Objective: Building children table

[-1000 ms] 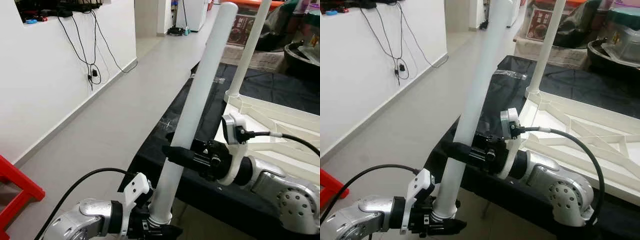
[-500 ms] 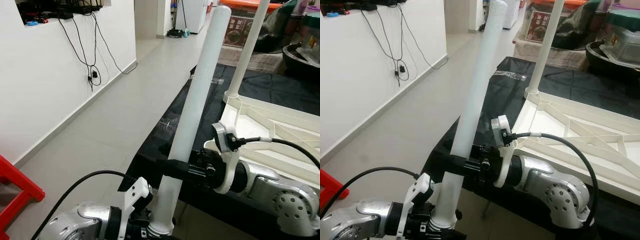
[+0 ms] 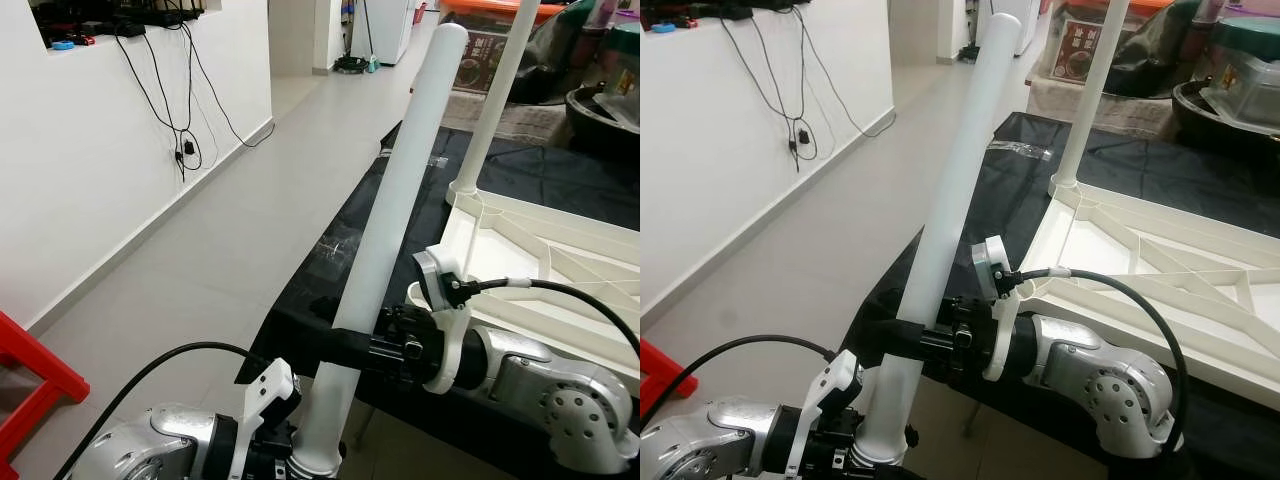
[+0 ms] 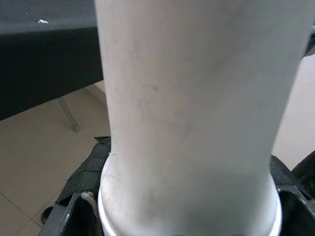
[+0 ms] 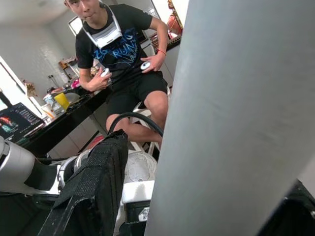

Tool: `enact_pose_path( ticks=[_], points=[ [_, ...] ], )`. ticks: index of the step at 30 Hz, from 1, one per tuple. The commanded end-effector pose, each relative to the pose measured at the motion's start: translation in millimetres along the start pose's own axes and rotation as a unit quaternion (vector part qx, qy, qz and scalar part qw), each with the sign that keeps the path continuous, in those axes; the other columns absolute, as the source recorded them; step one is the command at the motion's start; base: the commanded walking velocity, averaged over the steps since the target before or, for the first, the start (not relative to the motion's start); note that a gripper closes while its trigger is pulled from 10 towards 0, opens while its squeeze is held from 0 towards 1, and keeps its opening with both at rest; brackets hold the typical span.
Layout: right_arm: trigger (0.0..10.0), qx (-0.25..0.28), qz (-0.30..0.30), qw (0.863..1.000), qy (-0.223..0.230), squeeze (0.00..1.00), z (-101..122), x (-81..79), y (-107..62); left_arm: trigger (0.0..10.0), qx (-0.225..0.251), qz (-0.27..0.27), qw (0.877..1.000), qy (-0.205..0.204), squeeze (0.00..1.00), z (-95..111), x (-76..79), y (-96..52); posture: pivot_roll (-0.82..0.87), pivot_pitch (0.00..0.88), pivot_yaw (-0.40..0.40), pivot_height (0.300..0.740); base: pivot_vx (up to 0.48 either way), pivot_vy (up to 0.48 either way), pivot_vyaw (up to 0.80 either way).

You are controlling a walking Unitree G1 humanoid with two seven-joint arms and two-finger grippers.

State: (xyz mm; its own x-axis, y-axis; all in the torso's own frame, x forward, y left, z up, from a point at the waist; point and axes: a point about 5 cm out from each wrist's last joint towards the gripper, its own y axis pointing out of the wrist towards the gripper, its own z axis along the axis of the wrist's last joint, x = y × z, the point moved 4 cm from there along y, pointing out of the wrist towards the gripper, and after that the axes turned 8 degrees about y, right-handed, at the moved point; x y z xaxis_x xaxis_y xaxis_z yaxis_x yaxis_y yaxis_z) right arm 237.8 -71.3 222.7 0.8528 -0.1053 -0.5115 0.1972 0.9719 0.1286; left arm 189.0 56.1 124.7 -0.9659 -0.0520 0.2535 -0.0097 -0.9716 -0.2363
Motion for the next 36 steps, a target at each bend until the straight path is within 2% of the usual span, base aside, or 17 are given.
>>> enact_pose_path(
  ticks=[1, 13, 14, 18, 20, 32, 33, 36],
  points=[
    [10.0, -0.011, 0.017, 1.0, -0.009, 0.0, -1.7, -8.0, 5.7, 10.0, -0.014, 0.0, 1.0, 0.001, 0.0, -4.0, -2.7, -0.3, 0.14, 0.067, -0.042, 0.74, 0.0, 0.0, 0.0],
    [10.0, 0.008, 0.004, 1.0, -0.018, 0.0, 4.2, -4.3, 10.0, 10.0, -0.02, -0.008, 1.0, 0.01, 0.0, -5.4, -8.7, 7.3, 0.13, 0.065, -0.038, 0.74, 0.0, 0.0, 0.0],
    [3.1, 0.01, 0.004, 1.0, -0.018, 0.0, 5.0, -4.4, 10.2, 10.0, -0.02, -0.009, 1.0, 0.008, 0.0, -5.7, -8.7, 7.6, 0.13, 0.065, -0.038, 0.74, 0.0, 0.0, 0.0],
    [3.1, 0.013, 0.006, 1.0, -0.017, 0.0, 5.9, -4.7, 10.6, 10.0, -0.02, -0.009, 1.0, 0.006, 0.0, -6.1, -8.7, 7.9, 0.13, 0.065, -0.038, 0.74, 0.0, 0.0, 0.0],
    [0.0, 0.014, 0.006, 1.0, -0.017, 0.0, 6.4, -4.7, 10.5, 10.0, -0.02, -0.011, 1.0, 0.006, 0.0, -6.8, -8.4, 7.7, 0.13, 0.065, -0.037, 0.74, 0.0, 0.0, 0.0],
    [0.0, 0.013, 0.003, 1.0, -0.017, 0.0, 5.1, -4.8, 8.7, 10.0, -0.033, 0.016, 0.999, -0.007, 0.0, -13.4, -14.2, 4.4, 0.14, 0.052, -0.039, 0.74, 0.0, 0.0, 0.0],
    [0.0, 0.015, 0.001, 1.0, -0.018, 0.0, 5.5, -4.0, 7.9, 10.0, -0.028, 0.025, 0.999, -0.003, 1.0, -12.2, -16.2, 4.9, 0.14, 0.049, -0.039, 0.74, 0.0, 0.0, 0.0],
    [0.0, 0.017, -0.003, 1.0, -0.02, 0.0, 6.6, -2.9, 6.5, 10.0, -0.019, 0.034, 0.999, -0.001, 1.0, -9.6, -18.2, 5.9, 0.14, 0.049, -0.039, 0.74, 0.0, 0.0, 0.0]
  ],
)
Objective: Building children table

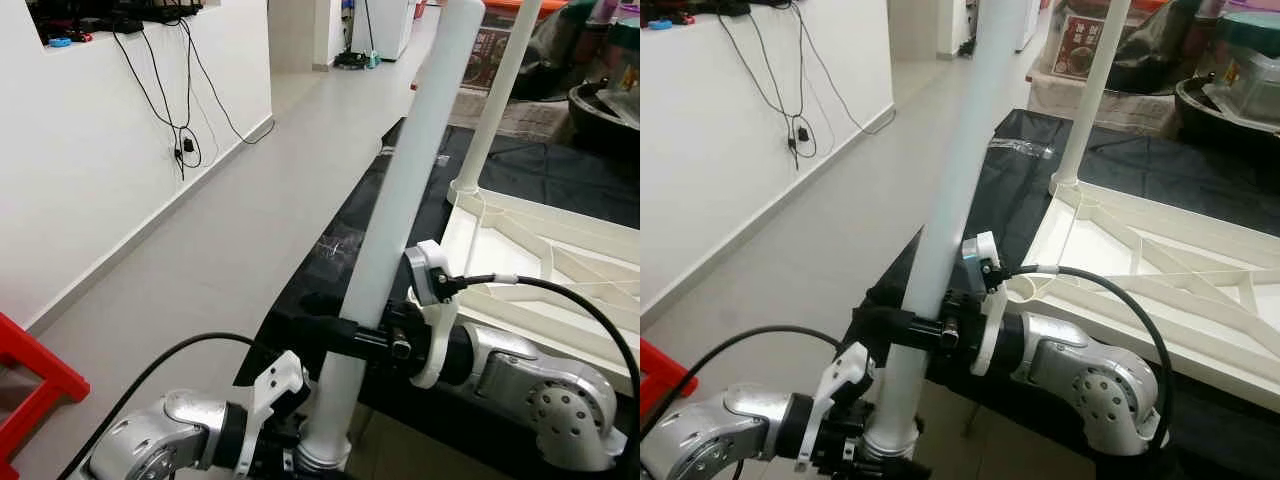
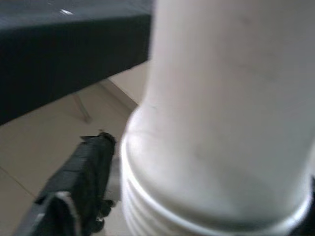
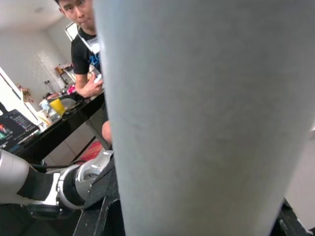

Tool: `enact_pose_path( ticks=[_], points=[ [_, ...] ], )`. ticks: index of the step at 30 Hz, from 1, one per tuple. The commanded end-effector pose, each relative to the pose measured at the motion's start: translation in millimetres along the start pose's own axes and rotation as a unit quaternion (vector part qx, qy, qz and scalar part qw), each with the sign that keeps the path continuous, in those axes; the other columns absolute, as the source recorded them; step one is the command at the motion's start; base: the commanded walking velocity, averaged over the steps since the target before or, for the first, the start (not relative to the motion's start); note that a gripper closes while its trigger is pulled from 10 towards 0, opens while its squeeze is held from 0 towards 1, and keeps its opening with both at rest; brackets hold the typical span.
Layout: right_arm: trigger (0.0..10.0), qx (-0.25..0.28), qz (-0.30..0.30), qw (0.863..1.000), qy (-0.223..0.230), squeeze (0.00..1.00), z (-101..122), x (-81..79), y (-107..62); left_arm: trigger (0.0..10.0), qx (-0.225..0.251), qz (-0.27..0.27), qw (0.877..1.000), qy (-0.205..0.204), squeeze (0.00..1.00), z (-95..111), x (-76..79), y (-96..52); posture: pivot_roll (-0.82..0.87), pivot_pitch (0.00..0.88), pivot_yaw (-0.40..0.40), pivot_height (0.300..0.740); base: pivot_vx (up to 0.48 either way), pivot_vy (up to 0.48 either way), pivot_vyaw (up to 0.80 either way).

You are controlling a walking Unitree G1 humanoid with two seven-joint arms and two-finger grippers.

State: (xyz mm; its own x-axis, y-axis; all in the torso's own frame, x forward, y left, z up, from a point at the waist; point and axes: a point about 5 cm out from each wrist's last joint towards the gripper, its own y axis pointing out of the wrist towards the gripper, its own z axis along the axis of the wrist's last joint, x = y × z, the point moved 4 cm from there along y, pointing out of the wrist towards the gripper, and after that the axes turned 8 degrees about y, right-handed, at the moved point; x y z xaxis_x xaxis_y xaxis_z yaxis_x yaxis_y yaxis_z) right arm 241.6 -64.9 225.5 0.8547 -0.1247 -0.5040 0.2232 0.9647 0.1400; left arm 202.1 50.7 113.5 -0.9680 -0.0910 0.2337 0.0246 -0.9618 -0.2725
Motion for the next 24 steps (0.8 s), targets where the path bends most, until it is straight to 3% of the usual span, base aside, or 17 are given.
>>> enact_pose_path(
  ticks=[1, 8, 9, 12, 13, 14, 15, 17, 18, 21, 24],
  points=[
    [0.0, 0.009, 0.001, 1.0, -0.017, 0.0, 5.2, -2.8, -2.2, 10.0, 0.002, 0.021, 1.0, -0.003, 1.0, -1.6, -4.5, -0.9, 0.14, 0.049, -0.039, 0.74, 0.0, 0.0, 0.0],
    [0.0, 0.028, -0.029, 0.999, -0.031, 0.0, 14.3, 5.8, -12.3, 10.0, 0.03, 0.049, 0.998, -0.006, 1.0, 5.7, -7.7, 1.3, 0.13, 0.037, -0.04, 0.74, 0.0, 0.0, 0.0],
    [0.0, 0.055, -0.079, 0.994, -0.052, 0.0, 26.9, 19.8, -24.7, 10.0, 0.041, 0.096, 0.995, -0.001, 0.91, 7.5, -16.2, 2.3, 0.14, 0.03, -0.044, 0.74, 0.0, 0.0, 0.0],
    [0.0, 0.068, -0.103, 0.99, -0.062, 0.0, 32.7, 26.2, -30.0, 10.0, 0.043, 0.115, 0.992, 0.003, 0.91, 7.7, -19.7, 2.4, 0.14, 0.03, -0.044, 0.74, 0.0, 0.0, 0.0],
    [0.0, 0.087, -0.142, 0.983, -0.078, 0.0, 42.0, 36.9, -37.2, 10.0, 0.049, 0.141, 0.989, 0.003, 0.0, 8.1, -25.2, 2.3, 0.14, 0.03, -0.044, 0.74, 0.0, 0.0, 0.0],
    [0.0, 0.087, -0.142, 0.983, -0.078, 0.0, 42.0, 36.9, -37.2, 10.0, 0.049, 0.141, 0.989, 0.003, 0.0, 8.1, -25.2, 2.3, 0.14, 0.03, -0.044, 0.74, 0.0, 0.0, 0.0],
    [0.0, 0.118, -0.195, 0.969, -0.1, 0.0, 55.2, 51.3, -46.8, 10.0, 0.054, 0.17, 0.984, 0.005, 0.0, 8.8, -31.6, 1.9, 0.14, 0.027, -0.046, 0.74, 0.0, 0.0, 0.0],
    [0.0, 0.166, -0.292, 0.932, -0.135, 0.0, 76.9, 75.2, -66.4, 10.0, 0.066, 0.219, 0.974, 0.001, 0.0, 10.2, -42.6, 1.0, 0.14, 0.027, -0.047, 0.74, 0.0, 0.0, 0.0],
    [0.0, 0.2, -0.347, 0.904, -0.147, 0.0, 88.7, 87.2, -78.6, 10.0, 0.074, 0.239, 0.968, 0.0, 0.0, 12.6, -46.5, 0.9, 0.14, 0.032, -0.05, 0.74, 0.0, 0.0, 0.0],
    [0.0, 0.207, -0.355, 0.899, -0.148, 0.0, 90.5, 89.0, -80.7, 10.0, 0.075, 0.242, 0.967, 0.0, 0.0, 13.2, -46.9, 0.9, 0.14, 0.032, -0.05, 0.74, 0.0, 0.0, 0.0],
    [0.0, 0.235, -0.384, 0.877, -0.168, 0.0, 101.9, 92.9, -87.5, 10.0, 0.086, 0.25, 0.964, 0.004, 0.0, 20.3, -45.1, 2.5, 0.14, 0.05, -0.055, 0.74, 0.0, 0.0, 0.0]
  ],
)
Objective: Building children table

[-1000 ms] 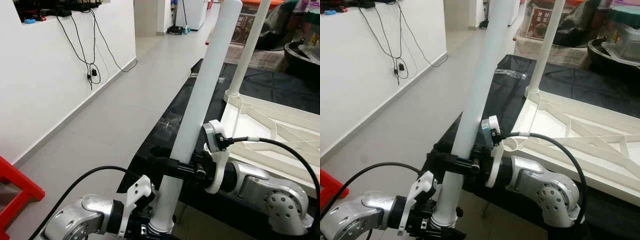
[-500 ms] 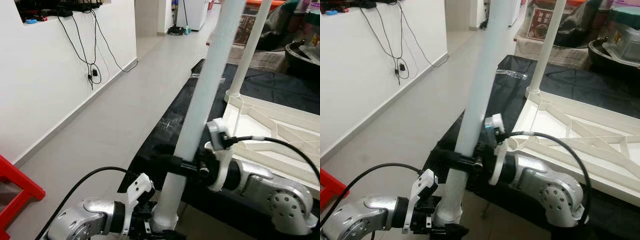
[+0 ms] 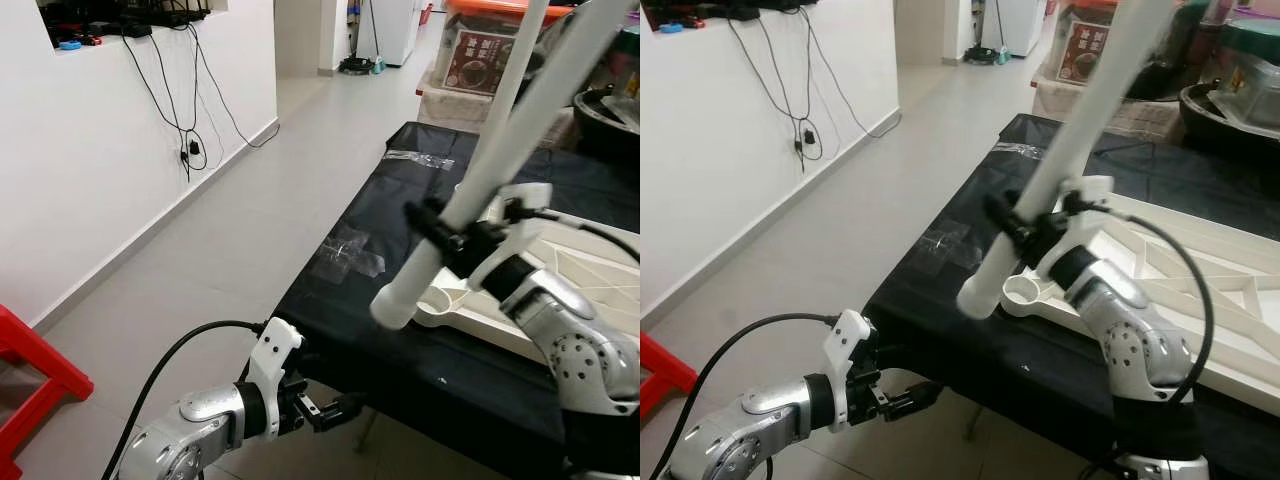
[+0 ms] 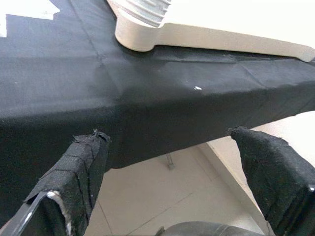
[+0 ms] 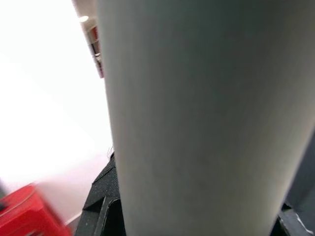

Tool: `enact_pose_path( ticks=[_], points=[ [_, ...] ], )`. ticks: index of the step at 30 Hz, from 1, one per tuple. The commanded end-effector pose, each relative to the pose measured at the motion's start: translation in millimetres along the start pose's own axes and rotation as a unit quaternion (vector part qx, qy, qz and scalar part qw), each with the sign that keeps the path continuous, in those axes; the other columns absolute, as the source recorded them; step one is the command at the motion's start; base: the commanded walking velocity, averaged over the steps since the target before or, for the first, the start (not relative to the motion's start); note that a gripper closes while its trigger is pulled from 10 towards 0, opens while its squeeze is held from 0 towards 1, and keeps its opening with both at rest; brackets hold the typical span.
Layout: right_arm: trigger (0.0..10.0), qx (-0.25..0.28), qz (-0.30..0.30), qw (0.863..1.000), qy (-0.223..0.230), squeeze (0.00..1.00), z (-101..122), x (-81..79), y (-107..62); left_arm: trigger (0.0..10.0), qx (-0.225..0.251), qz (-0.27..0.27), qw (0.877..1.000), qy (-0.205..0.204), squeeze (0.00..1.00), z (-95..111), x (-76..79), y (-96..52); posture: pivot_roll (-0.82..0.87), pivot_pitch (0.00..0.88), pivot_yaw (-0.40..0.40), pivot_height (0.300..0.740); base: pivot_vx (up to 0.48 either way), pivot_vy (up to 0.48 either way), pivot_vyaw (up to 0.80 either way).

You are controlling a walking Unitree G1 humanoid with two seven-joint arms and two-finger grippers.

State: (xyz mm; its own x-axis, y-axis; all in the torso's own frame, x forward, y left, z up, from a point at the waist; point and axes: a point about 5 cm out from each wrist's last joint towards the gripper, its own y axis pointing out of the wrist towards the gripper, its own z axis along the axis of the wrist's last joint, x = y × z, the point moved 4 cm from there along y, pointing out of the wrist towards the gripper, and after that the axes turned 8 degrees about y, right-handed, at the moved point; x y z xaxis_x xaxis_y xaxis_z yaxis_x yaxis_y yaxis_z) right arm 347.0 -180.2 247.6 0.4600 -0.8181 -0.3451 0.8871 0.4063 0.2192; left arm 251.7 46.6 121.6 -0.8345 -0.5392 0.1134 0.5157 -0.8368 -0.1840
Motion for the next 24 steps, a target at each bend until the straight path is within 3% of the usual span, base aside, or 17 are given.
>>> enact_pose_path(
  ticks=[1, 8, 12, 16, 20, 21, 24],
  points=[
    [0.0, 0.025, -0.015, 1.0, -0.012, 0.0, 8.5, 3.8, 2.1, 10.0, 0.001, 0.011, 1.0, 0.003, 0.0, 0.7, 1.0, -0.5, 0.14, 0.05, -0.055, 0.74, 0.0, 0.0, 0.0],
    [0.0, 0.034, -0.034, 0.998, -0.034, 0.0, 11.0, 12.0, 6.9, 10.0, 0.013, 0.005, 1.0, 0.005, 0.0, 9.5, 15.5, -1.9, 0.15, 0.101, -0.058, 0.74, 0.0, 0.0, 0.0],
    [0.0, 0.036, -0.053, 0.995, -0.076, 0.0, 13.3, 22.0, 11.6, 10.0, 0.022, -0.005, 1.0, 0.005, 0.0, 18.2, 29.6, -4.3, 0.15, 0.155, -0.054, 0.74, 0.0, 0.0, 0.0],
    [0.0, 0.036, -0.055, 0.994, -0.09, 0.0, 15.4, 24.7, 12.4, 10.0, 0.025, -0.007, 1.0, 0.004, 0.0, 20.9, 33.4, -5.8, 0.15, 0.173, -0.058, 0.74, 0.0, 0.0, 0.0],
    [0.0, 0.062, -0.077, 0.991, -0.089, 0.0, 36.4, 41.8, 11.2, 10.0, 0.028, -0.003, 1.0, -0.003, 0.0, 24.7, 37.8, -8.5, 0.15, 0.192, -0.056, 0.74, 0.0, 0.0, 0.0],
    [1.6, 0.072, -0.082, 0.99, -0.088, 0.0, 41.9, 42.7, 10.9, 10.0, 0.033, 0.002, 0.999, -0.001, 0.0, 26.7, 37.2, -8.1, 0.15, 0.19, -0.056, 0.74, 0.0, 0.0, 0.0],
    [1.6, 0.072, -0.082, 0.99, -0.088, 0.0, 41.9, 42.7, 10.9, 10.0, 0.033, 0.002, 0.999, -0.001, 0.0, 26.7, 37.2, -8.1, 0.15, 0.19, -0.056, 0.74, 0.0, 0.0, 0.0]
  ],
)
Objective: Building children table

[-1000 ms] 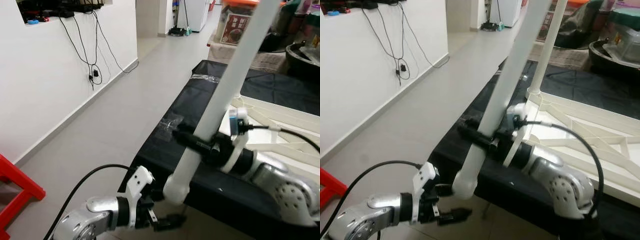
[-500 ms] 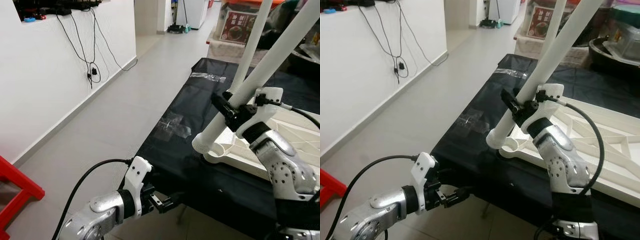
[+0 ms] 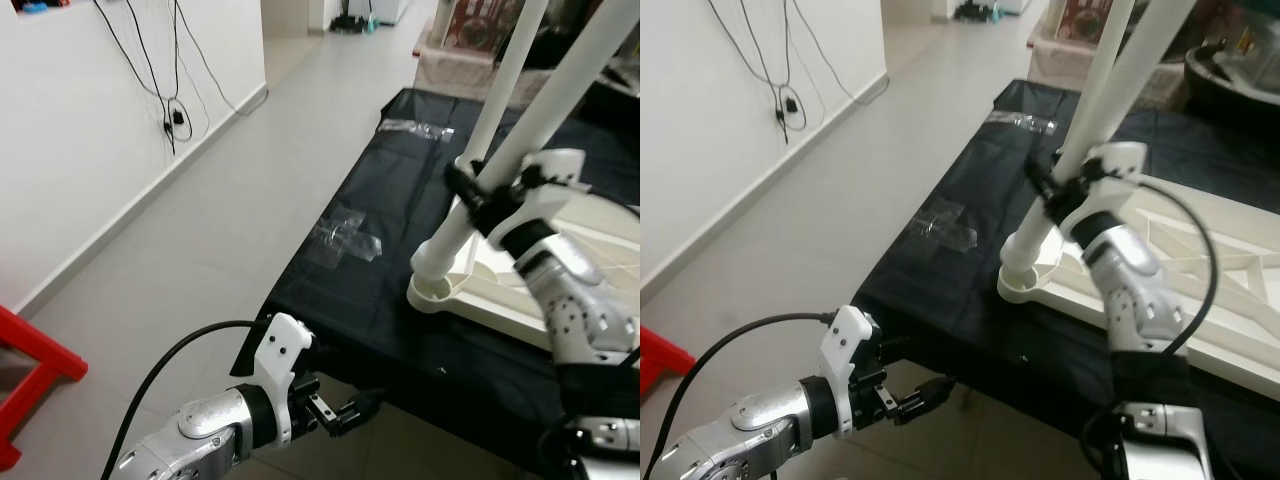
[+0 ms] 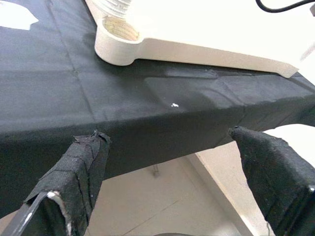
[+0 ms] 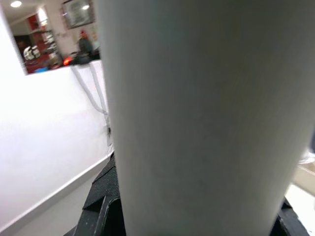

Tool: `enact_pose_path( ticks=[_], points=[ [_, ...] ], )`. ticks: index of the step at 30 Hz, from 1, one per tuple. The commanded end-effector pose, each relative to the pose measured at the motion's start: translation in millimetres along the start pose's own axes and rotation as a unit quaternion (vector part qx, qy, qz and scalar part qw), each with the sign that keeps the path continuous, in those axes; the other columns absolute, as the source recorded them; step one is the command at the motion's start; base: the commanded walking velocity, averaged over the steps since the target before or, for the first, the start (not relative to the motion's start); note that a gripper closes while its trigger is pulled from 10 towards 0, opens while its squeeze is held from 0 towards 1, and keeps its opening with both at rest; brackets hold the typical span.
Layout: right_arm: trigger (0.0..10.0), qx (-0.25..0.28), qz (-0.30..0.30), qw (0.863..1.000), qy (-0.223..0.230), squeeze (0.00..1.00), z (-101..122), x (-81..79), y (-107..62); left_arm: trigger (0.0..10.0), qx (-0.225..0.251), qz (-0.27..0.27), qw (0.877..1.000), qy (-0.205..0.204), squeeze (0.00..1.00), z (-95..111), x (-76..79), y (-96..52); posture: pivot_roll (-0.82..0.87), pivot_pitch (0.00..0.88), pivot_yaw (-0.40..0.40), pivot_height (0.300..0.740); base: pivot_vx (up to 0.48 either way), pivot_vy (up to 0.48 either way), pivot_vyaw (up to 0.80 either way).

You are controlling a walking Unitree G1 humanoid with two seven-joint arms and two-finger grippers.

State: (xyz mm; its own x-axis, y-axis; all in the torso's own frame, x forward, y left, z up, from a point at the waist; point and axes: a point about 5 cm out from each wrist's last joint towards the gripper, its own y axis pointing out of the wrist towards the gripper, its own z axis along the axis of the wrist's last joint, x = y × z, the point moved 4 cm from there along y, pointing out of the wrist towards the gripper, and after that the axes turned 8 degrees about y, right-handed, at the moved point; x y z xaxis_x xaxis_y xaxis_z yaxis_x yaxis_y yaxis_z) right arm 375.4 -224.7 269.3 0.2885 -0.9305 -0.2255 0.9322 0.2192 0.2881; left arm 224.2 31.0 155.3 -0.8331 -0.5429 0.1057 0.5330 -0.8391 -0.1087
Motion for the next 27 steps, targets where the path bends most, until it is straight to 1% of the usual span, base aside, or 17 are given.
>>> enact_pose_path(
  ticks=[1, 2, 3, 5, 6, 7, 8, 10, 13, 16, 19, 22, 27],
  points=[
    [1.6, 0.017, -0.004, 1.0, -0.001, 0.0, 7.6, 2.2, 0.4, 10.0, -0.003, 0.004, 1.0, -0.004, 0.0, -0.7, 1.5, -0.5, 0.15, 0.19, -0.056, 0.74, 0.0, 0.0, 0.0],
    [1.6, 0.017, -0.004, 1.0, -0.001, 0.0, 7.6, 2.2, 0.4, 10.0, -0.003, 0.004, 1.0, -0.004, 0.0, -0.7, 1.5, -0.5, 0.15, 0.19, -0.056, 0.74, 0.0, 0.0, 0.0],
    [10.0, 0.055, -0.01, 0.998, -0.001, 0.0, 20.0, -8.0, 2.0, 10.0, 0.012, 0.042, 0.999, 0.011, 0.0, 7.1, -10.8, 4.8, 0.15, 0.17, -0.056, 0.74, 0.0, 0.0, 0.0],
    [10.0, 0.082, -0.019, 0.996, 0.0, 0.0, 26.1, -18.2, 2.2, 10.0, 0.023, 0.072, 0.997, 0.026, 0.0, 13.6, -22.7, 9.1, 0.15, 0.155, -0.06, 0.74, 0.0, 0.0, 0.0],
    [10.0, 0.086, -0.022, 0.996, 0.0, 0.0, 26.1, -19.5, 2.1, 10.0, 0.025, 0.075, 0.996, 0.031, 0.0, 14.4, -24.7, 9.7, 0.15, 0.155, -0.06, 0.74, 0.0, 0.0, 0.0],
    [10.0, 0.089, -0.02, 0.996, 0.002, 0.0, 24.6, -24.5, 2.0, 10.0, 0.028, 0.087, 0.995, 0.037, 0.0, 15.9, -30.7, 10.3, 0.15, 0.132, -0.057, 0.74, 0.292, 0.0, 0.0],
    [10.0, 0.091, -0.019, 0.996, 0.003, 0.0, 23.4, -27.9, 1.9, 10.0, 0.029, 0.096, 0.994, 0.04, 0.0, 16.9, -34.9, 10.6, 0.15, 0.132, -0.057, 0.74, 0.292, 0.0, 0.0],
    [10.0, 0.092, -0.017, 0.996, 0.005, 0.0, 22.7, -30.0, 1.8, 10.0, 0.03, 0.101, 0.994, 0.041, 0.0, 17.5, -37.2, 10.6, 0.15, 0.132, -0.057, 0.74, 0.292, 0.0, 0.0],
    [10.0, 0.094, -0.01, 0.995, 0.017, 0.0, 17.8, -37.0, 2.1, 10.0, 0.032, 0.106, 0.992, 0.056, 0.0, 19.4, -43.3, 11.7, 0.15, 0.104, -0.062, 0.74, 0.354, 0.0, 0.0],
    [10.0, 0.094, -0.009, 0.995, 0.018, 0.0, 17.3, -38.0, 2.5, 10.0, 0.03, 0.105, 0.992, 0.057, 0.0, 18.6, -43.9, 11.9, 0.15, 0.104, -0.062, 0.74, 0.355, 0.0, 0.0],
    [10.0, 0.093, -0.007, 0.995, 0.02, 0.0, 16.7, -39.5, 3.3, 10.0, 0.026, 0.105, 0.992, 0.061, 0.0, 17.3, -45.0, 12.2, 0.15, 0.1, -0.062, 0.74, 0.274, -0.322, 0.0],
    [10.0, 0.096, -0.005, 0.995, 0.022, 0.0, 17.6, -41.7, 4.7, 10.0, 0.027, 0.107, 0.992, 0.06, 0.0, 16.8, -46.9, 13.6, 0.15, 0.092, -0.062, 0.74, 0.0, -0.476, 0.0],
    [10.0, 0.098, -0.003, 0.995, 0.021, 0.0, 18.9, -43.6, 4.6, 10.0, 0.025, 0.126, 0.99, 0.057, 0.0, 15.8, -54.4, 15.6, 0.15, 0.085, -0.061, 0.74, 0.0, 0.0, 0.0]
  ],
)
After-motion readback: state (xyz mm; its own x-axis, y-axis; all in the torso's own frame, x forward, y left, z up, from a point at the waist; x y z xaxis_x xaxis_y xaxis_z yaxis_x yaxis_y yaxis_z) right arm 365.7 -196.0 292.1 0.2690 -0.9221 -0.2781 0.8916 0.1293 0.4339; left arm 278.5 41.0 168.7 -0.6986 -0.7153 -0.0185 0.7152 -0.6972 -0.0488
